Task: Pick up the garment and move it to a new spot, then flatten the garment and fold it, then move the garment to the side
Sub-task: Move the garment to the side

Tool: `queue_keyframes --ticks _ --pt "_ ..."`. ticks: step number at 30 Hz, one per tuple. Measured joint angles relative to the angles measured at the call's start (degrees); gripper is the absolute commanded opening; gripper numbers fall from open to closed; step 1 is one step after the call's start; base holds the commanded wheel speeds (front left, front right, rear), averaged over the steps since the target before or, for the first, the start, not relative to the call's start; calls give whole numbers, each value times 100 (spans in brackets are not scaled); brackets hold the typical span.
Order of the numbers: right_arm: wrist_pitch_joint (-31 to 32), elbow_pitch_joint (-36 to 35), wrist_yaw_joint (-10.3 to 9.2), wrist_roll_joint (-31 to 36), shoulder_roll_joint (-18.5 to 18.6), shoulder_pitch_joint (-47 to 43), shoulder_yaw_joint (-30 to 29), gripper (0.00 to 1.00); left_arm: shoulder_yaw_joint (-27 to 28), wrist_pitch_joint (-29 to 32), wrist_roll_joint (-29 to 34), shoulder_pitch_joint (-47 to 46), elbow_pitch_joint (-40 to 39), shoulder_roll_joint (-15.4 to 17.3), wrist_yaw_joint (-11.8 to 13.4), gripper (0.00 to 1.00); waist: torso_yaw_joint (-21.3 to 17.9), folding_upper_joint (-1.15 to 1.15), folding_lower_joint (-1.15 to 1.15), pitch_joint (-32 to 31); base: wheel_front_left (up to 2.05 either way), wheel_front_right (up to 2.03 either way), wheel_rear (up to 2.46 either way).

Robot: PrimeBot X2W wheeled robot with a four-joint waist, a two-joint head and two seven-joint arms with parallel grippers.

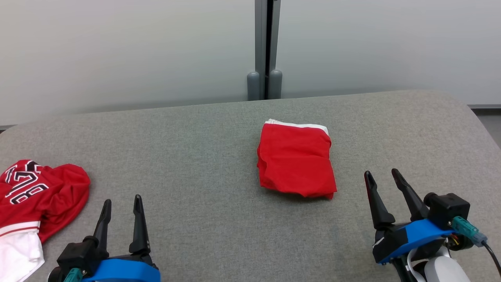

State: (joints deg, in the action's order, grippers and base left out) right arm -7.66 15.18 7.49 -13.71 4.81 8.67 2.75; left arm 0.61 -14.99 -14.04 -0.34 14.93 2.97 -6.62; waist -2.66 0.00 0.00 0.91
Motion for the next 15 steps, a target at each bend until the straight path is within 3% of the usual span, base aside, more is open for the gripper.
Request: queue_keyframes --ticks 9,15 --pt "175 16 -1 -13 -4 85 -19 100 -48 0 16 -76 19 -1 -25 100 35 0 0 172 0 0 0" --pt "1356 307 0 -390 314 911 52 100 -174 0 42 -312 -119 -2 -46 100 196 0 1 459 0 0 0"
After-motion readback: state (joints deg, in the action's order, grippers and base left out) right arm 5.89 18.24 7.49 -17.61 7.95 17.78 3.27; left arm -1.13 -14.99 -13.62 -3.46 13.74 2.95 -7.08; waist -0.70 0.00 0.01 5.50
